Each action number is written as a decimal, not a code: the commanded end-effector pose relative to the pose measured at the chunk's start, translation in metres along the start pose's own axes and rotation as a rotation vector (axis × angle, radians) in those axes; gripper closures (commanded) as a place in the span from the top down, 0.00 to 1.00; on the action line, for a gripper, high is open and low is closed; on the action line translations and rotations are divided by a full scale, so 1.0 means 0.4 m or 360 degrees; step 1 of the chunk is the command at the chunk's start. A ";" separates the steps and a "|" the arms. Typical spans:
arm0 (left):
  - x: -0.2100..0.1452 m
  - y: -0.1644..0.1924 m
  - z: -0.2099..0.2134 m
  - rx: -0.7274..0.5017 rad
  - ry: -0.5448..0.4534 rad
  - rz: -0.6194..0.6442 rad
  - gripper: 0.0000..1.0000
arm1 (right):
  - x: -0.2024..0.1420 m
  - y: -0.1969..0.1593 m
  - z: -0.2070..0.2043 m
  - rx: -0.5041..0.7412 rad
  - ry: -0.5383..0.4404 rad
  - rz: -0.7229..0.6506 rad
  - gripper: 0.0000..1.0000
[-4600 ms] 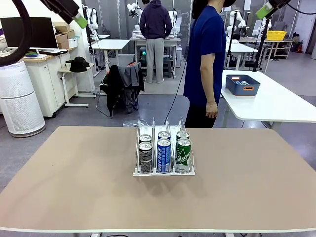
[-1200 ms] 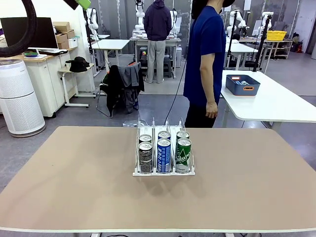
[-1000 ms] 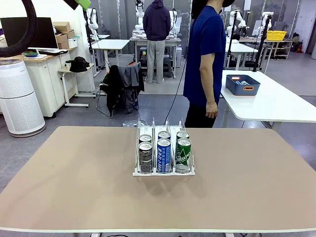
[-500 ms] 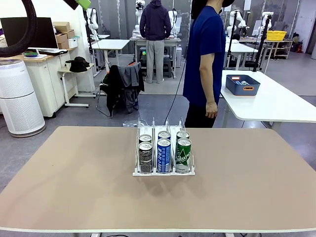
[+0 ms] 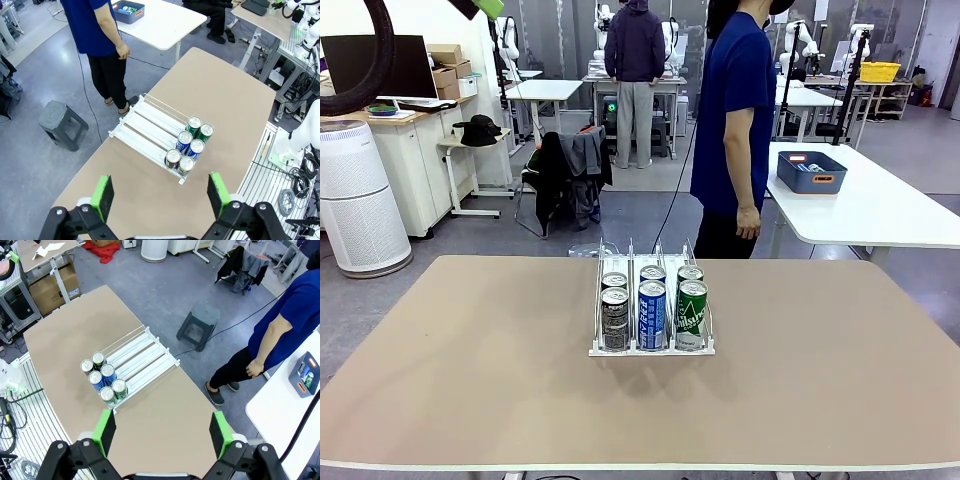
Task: Fill the beverage cans into the dispenser.
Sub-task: Pick up the Pepsi coke handed by the human.
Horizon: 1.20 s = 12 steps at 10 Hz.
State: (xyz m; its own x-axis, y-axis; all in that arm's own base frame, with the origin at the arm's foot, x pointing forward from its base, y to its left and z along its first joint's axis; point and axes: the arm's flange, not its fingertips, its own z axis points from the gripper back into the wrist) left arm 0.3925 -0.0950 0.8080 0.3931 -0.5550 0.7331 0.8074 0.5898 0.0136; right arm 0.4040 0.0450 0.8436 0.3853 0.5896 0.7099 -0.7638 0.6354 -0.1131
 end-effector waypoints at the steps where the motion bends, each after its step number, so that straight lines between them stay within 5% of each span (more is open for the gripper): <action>1: 0.000 0.001 0.000 0.0009 0.0005 0.0003 1.00 | 0.002 0.002 0.000 0.0012 -0.0001 0.0001 1.00; 12: 0.000 0.001 0.000 0.0009 0.0005 0.0003 1.00 | 0.002 0.002 0.000 0.0012 -0.0001 0.0001 1.00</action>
State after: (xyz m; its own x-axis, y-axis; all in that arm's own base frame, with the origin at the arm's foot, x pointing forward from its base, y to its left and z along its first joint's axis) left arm 0.3925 -0.0950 0.8080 0.3931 -0.5550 0.7331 0.8074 0.5898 0.0136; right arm 0.4040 0.0450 0.8436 0.3853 0.5896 0.7099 -0.7638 0.6354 -0.1132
